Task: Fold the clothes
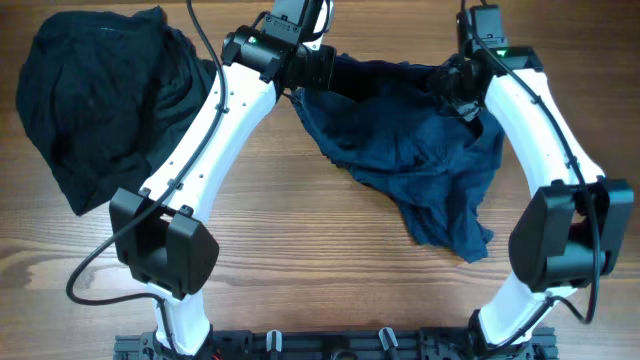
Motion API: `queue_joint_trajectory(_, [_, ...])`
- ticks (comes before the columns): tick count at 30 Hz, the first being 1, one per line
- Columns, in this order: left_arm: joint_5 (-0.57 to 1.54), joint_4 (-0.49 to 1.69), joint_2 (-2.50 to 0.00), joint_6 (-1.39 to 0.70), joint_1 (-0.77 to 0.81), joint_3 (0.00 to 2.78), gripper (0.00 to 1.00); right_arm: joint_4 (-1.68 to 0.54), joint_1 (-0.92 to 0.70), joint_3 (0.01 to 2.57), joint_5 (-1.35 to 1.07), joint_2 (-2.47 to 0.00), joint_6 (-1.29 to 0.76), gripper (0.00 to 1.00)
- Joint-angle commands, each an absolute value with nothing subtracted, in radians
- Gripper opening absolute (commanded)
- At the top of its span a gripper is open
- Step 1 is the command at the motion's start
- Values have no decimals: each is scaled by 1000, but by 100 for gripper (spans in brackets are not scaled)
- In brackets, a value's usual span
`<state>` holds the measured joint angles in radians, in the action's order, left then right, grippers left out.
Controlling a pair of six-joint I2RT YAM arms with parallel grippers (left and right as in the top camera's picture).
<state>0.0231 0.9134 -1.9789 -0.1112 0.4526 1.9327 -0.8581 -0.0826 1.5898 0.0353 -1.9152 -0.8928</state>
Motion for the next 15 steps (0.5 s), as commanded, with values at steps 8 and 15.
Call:
queue_joint_trajectory(8, [-105, 867, -1974, -121, 451, 1946, 4, -874, 3, 1605, -179, -1913, -558, 4])
queue_joint_trajectory(15, [-170, 820, -1879, -165, 351, 2070, 4, -1019, 49, 1755, -274, -1630, -383, 4])
